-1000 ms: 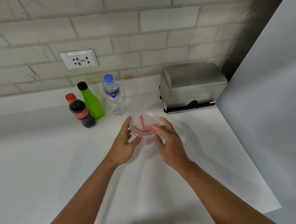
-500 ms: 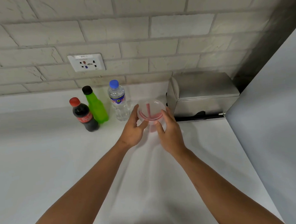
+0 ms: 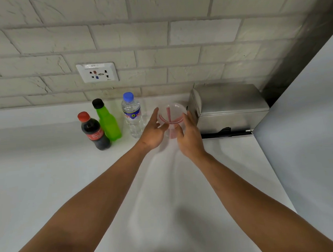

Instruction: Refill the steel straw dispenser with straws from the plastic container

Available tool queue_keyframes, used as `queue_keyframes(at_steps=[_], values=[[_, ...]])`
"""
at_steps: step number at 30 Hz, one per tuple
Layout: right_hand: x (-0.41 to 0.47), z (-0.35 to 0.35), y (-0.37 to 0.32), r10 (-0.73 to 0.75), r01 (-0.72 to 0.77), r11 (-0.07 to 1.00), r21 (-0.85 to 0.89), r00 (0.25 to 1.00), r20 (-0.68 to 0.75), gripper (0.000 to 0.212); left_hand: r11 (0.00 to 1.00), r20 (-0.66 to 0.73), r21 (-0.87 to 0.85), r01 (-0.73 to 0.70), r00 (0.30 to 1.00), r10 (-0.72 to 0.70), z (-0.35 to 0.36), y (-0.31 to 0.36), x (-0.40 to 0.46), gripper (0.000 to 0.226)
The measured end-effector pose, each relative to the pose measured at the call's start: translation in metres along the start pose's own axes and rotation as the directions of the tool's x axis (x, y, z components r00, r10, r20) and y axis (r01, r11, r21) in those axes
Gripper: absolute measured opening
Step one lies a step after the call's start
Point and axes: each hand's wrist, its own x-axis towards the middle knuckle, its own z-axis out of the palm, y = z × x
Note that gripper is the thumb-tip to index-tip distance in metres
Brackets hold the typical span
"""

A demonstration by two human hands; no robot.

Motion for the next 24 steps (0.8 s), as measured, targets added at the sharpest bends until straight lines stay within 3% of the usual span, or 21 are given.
queue_keyframes(at_steps=[20, 24], values=[[0.012, -0.01, -0.004, -0.013, 0.013, 1.0, -0.008, 0.999, 0.053, 0.054, 0.999, -0.001, 0.012, 0.049, 0.999, -0.049, -0.005, -0.002, 0.018, 0.078], [-0.014, -0.031, -0.015, -0.066, 0.065, 0.998, 0.013, 0.996, 0.053, 0.061, 0.998, -0.014, 0.067, -0.018, 1.0, 0.019, -0.004, 0.005, 0.006, 0.078]])
